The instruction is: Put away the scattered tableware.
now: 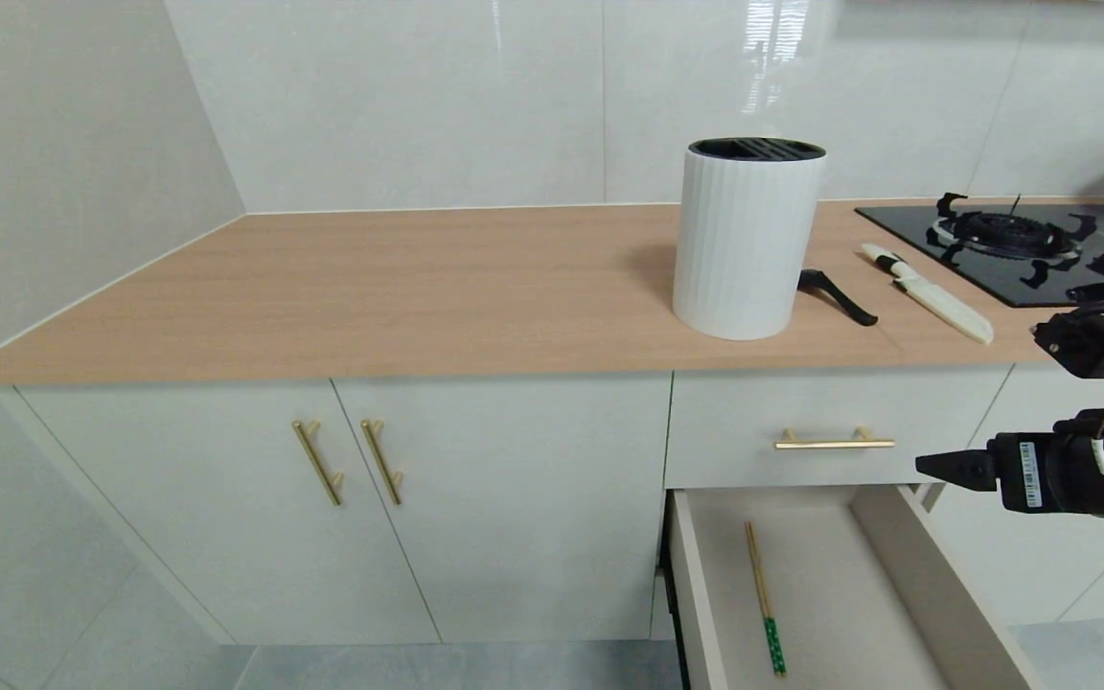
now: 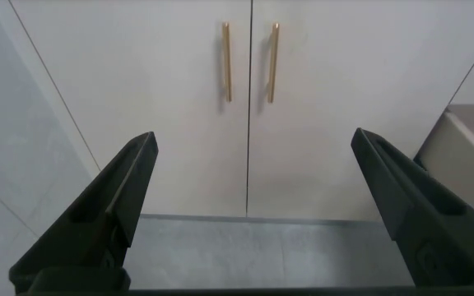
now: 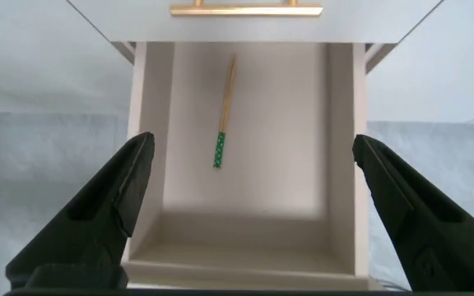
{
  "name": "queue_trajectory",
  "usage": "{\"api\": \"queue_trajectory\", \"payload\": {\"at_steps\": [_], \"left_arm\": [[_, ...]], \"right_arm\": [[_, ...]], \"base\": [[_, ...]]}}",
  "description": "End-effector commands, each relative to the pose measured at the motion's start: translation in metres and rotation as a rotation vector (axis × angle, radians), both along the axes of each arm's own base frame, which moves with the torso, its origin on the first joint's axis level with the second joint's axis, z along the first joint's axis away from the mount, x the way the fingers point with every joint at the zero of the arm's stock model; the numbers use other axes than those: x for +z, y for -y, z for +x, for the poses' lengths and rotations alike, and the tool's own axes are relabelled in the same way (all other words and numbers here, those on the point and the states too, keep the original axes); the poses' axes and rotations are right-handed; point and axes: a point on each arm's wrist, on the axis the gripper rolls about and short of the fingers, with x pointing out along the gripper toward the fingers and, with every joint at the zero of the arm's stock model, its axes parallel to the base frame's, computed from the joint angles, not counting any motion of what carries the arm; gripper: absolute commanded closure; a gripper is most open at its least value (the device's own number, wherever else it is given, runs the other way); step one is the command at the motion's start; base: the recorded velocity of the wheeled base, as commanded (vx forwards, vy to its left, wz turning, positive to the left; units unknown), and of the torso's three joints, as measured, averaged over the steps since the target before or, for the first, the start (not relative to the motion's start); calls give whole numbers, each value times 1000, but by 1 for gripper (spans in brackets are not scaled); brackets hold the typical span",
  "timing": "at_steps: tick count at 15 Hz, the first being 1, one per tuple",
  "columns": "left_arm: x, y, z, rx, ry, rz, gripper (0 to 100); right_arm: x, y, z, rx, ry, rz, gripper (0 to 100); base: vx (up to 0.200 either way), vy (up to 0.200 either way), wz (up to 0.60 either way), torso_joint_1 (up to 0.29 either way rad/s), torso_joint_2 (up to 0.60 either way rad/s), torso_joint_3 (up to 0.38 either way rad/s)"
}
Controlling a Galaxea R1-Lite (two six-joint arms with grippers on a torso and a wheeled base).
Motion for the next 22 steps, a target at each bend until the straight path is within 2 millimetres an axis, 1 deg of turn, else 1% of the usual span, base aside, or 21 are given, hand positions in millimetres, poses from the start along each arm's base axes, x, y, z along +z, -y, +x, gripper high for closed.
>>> {"api": "queue_trajectory", "payload": {"at_steps": [1,6,8,9,10,11,12,13,14,15,16,17,19,22], "left_arm": [[0,0,0,1,-1,0,0],[0,0,0,1,-1,0,0],[0,0,0,1,-1,0,0],[0,0,0,1,-1,0,0],[0,0,0,1,-1,0,0],[0,0,0,1,-3,0,0],[0,0,0,1,-1,0,0],[0,0,0,1,-1,0,0],[0,0,0,1,-1,0,0],[0,0,0,1,-1,0,0],[0,0,0,1,-1,0,0],[0,0,0,1,-1,0,0],[0,0,0,1,-1,0,0],[0,0,0,1,-1,0,0]], "right_arm": [[-2,-1,1,3,-8,-2,0],[-4,-3,0,55,-20,7,0],[-1,-3,8,65,-5,5,0],[1,-1,20,61,11,-12,0],[5,7,41,50,40,-7,0],[8,10,52,69,52,12,0],[10,23,80,118,64,31,0],[7,28,98,149,64,28,0],[1,32,121,166,60,10,0],[-5,36,139,183,62,-16,0],[-8,38,151,193,69,-29,0],[-14,42,176,223,98,-39,0],[-25,42,198,258,123,-39,0],[-47,38,223,281,167,-63,0]], "base": [[0,0,0,183,-466,-290],[0,0,0,196,-472,-278],[0,0,0,63,-180,-98],[0,0,0,27,-90,-32],[0,0,0,17,-51,-17],[0,0,0,0,0,0],[0,0,0,0,0,0],[0,0,0,0,0,0],[0,0,0,0,0,0],[0,0,0,0,0,0],[0,0,0,0,0,0],[0,0,0,0,0,0],[0,0,0,0,0,0],[0,0,0,0,0,0]]}}
